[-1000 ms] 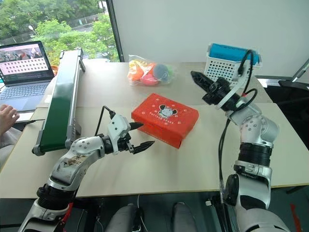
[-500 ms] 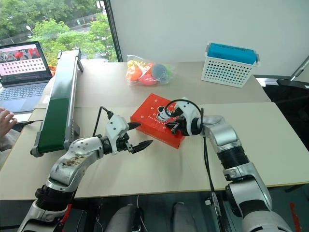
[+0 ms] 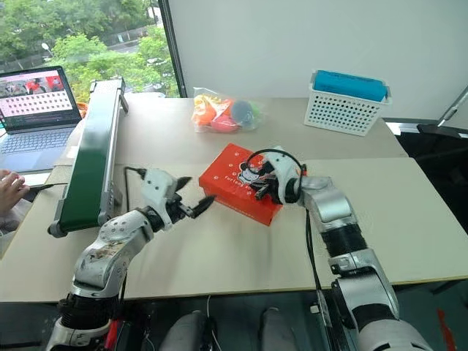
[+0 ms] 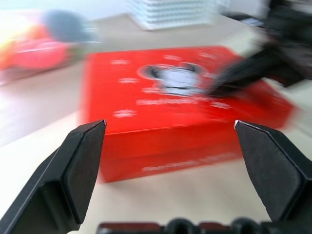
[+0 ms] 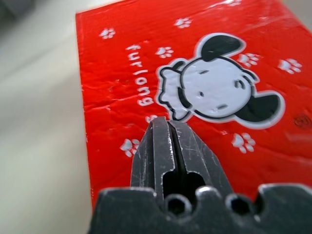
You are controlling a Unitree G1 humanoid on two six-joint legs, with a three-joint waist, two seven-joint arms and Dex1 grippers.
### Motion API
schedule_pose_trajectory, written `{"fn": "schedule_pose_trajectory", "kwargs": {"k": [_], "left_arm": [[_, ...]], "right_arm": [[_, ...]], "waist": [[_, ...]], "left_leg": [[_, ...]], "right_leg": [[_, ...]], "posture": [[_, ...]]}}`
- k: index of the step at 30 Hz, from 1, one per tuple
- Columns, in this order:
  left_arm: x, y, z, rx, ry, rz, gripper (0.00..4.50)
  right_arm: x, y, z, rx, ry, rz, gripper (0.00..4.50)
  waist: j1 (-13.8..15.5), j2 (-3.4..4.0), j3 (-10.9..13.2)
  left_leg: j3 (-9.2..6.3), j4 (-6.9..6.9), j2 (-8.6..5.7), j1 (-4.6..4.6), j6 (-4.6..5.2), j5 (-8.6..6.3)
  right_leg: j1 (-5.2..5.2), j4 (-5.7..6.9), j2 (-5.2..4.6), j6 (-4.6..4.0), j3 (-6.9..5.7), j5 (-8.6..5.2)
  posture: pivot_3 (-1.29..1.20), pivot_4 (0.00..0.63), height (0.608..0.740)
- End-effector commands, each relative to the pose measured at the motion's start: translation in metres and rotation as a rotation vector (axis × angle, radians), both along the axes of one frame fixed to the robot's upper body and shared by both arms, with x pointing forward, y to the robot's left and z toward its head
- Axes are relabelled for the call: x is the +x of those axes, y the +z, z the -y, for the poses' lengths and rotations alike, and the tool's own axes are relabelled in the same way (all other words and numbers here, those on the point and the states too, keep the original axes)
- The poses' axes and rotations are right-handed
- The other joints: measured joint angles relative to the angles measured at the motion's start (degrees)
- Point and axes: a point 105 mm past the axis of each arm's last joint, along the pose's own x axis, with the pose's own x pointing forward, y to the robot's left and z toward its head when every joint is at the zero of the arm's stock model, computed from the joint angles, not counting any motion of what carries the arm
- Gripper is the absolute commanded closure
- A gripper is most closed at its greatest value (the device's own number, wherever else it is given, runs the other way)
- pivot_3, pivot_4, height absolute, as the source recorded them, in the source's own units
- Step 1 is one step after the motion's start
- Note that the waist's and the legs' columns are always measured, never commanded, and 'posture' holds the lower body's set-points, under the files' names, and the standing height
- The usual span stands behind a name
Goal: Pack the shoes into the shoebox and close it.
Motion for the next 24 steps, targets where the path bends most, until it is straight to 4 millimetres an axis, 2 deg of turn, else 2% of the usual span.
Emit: {"fn": "schedule_pose_trajectory", "kwargs": {"k": [1, 3, 5, 7, 9, 12, 15, 24], "left_arm": [[0.007, 0.013, -0.035, -0.042, 0.211, 0.067, 0.00], [0.009, 0.012, -0.047, -0.056, 0.282, 0.066, 0.00], [0.011, 0.010, -0.053, -0.069, 0.312, 0.057, 0.00], [0.014, 0.004, -0.063, -0.093, 0.368, 0.037, 0.00], [0.016, -0.002, -0.070, -0.112, 0.418, 0.019, 0.00], [0.017, -0.010, -0.075, -0.130, 0.456, -0.004, 0.00], [0.018, -0.019, -0.075, -0.136, 0.469, -0.033, 0.00], [0.018, -0.027, -0.078, -0.106, 0.498, -0.042, 0.00]], "right_arm": [[-0.015, 0.072, 0.031, 0.243, -0.056, 0.157, 4.43], [-0.021, 0.082, 0.049, 0.289, -0.104, 0.176, 4.43], [-0.021, 0.080, 0.066, 0.283, -0.176, 0.179, 4.43], [-0.007, 0.054, 0.114, 0.099, -0.440, 0.173, 4.43], [-0.004, 0.023, 0.163, -0.179, -0.658, 0.162, 4.43], [-0.011, 0.004, 0.200, -0.350, -0.788, 0.185, 4.43], [-0.018, -0.008, 0.215, -0.414, -0.847, 0.206, 4.43], [-0.023, -0.013, 0.217, -0.474, -0.861, 0.253, 4.43]], "waist": [[0.17, 0.00, 0.00], [0.50, 0.00, 0.00], [0.79, -0.01, 0.00], [1.00, -0.01, -0.01], [1.23, -0.02, -0.01], [1.22, -0.03, 0.00], [0.68, -0.02, 0.00], [-0.16, -0.03, 0.01]], "left_leg": [[0.04, 0.02, -0.05, -0.20, 0.00, 0.01], [0.02, 0.03, -0.06, -0.32, 0.01, 0.01], [-0.01, 0.05, -0.06, -0.34, 0.02, 0.00], [-0.01, 0.10, -0.06, -0.32, 0.04, -0.01], [0.01, 0.14, -0.11, -0.29, 0.05, -0.01], [0.05, 0.11, -0.16, -0.35, 0.07, 0.01], [0.10, 0.07, -0.17, -0.41, 0.05, 0.02], [0.17, 0.08, -0.09, -0.22, 0.04, 0.03]], "right_leg": [[-0.26, 0.06, -0.05, 0.01, 0.02, 0.03], [-0.34, 0.07, -0.07, 0.01, -0.02, 0.03], [-0.33, 0.04, -0.07, 0.01, -0.07, 0.03], [-0.29, 0.03, -0.07, 0.01, -0.08, 0.03], [-0.23, -0.01, -0.08, 0.01, -0.08, 0.02], [-0.31, -0.04, -0.09, 0.04, -0.04, 0.00], [-0.42, 0.02, -0.08, 0.05, 0.01, -0.01], [-0.30, 0.01, -0.02, 0.09, 0.09, -0.03]], "posture": [[0.00, 0.150, 0.699], [0.00, 0.150, 0.699], [0.00, 0.150, 0.699], [0.00, 0.150, 0.699], [0.00, 0.150, 0.699], [0.00, 0.150, 0.699], [0.00, 0.150, 0.699], [0.00, 0.150, 0.699]]}}
